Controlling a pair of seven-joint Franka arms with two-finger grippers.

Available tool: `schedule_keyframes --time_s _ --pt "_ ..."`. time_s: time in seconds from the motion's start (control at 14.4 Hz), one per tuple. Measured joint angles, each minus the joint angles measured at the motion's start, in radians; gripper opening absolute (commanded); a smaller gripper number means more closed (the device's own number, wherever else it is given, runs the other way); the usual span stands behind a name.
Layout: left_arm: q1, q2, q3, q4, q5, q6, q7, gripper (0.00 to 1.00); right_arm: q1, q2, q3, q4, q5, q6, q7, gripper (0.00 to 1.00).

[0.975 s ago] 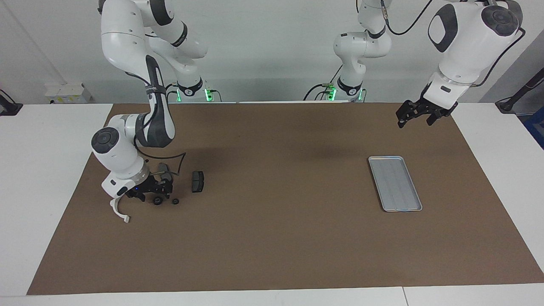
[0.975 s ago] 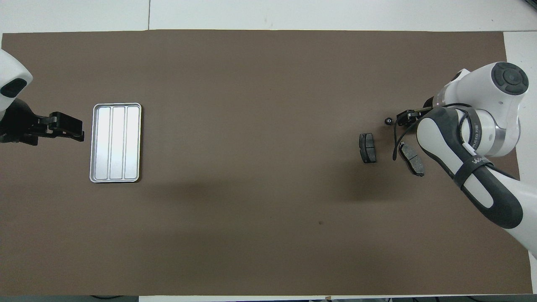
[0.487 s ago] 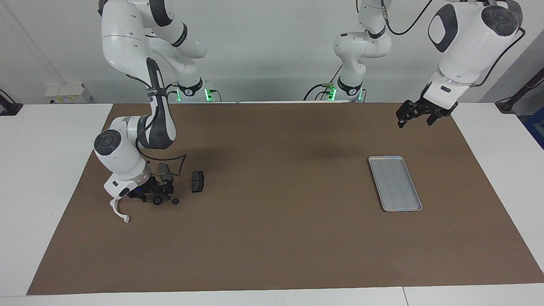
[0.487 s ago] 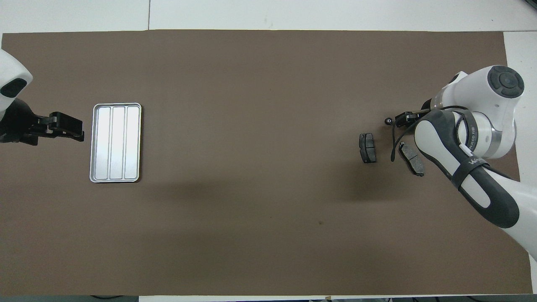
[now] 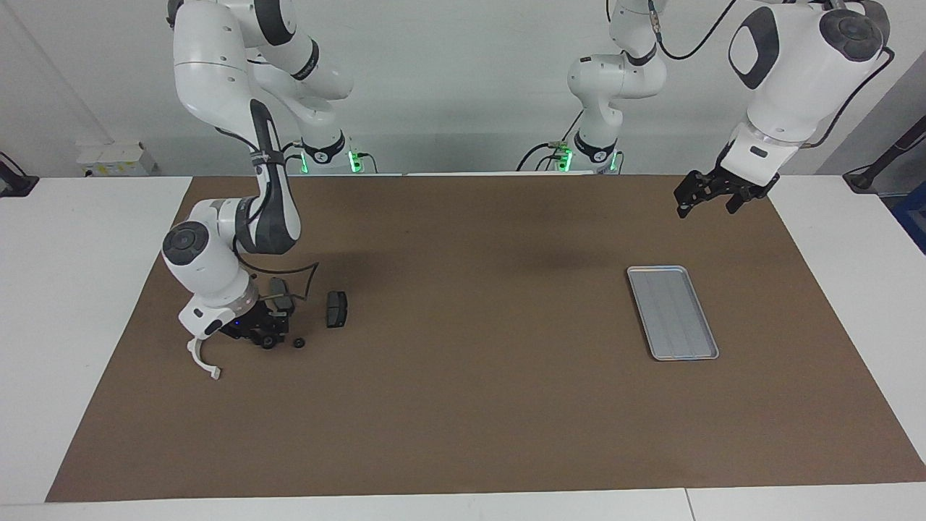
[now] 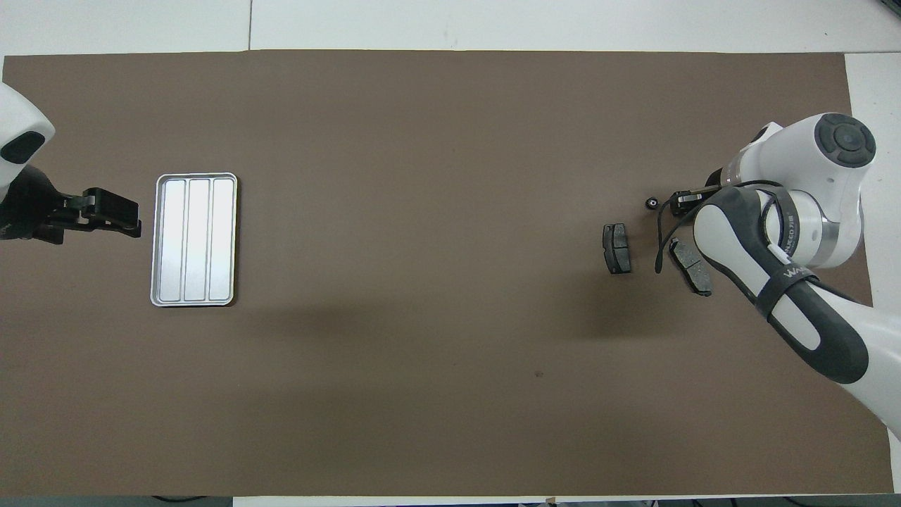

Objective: Pick bearing gear from pile to tray
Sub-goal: 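Carry the bearing with the right gripper to mid-table and release it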

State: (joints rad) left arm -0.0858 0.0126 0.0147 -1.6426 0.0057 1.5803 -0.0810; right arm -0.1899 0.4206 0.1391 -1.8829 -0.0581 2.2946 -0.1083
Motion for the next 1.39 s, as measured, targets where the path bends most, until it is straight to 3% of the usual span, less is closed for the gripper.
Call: schedule_keyframes --time_s 0.35,0.7,0.97,1.18,1.39 --pt "0.000 0.000 0.000 0.000 0.000 0.000 0.000 1.00 0.005 -0.010 0.001 0.015 -0.025 -0.011 0.000 0.00" --pt "0.000 0.000 0.000 0.000 0.000 0.000 0.000 1.00 0.113 -0.052 0.010 0.217 -0.032 -0.308 0.174 0.00" --pt "0.000 0.000 0.000 0.000 0.000 0.000 0.000 1.00 0.348 -0.060 0.022 0.262 -0.033 -0.371 0.597 0.00" --pt "0.000 0.000 0.000 0.000 0.000 0.000 0.000 1.00 0.567 -0.053 0.025 0.259 -0.034 -0.325 0.885 0.00" --pt "0.000 0.000 0.000 0.000 0.000 0.000 0.000 1.00 0.693 -0.007 0.023 0.252 -0.036 -0.256 1.029 0.00"
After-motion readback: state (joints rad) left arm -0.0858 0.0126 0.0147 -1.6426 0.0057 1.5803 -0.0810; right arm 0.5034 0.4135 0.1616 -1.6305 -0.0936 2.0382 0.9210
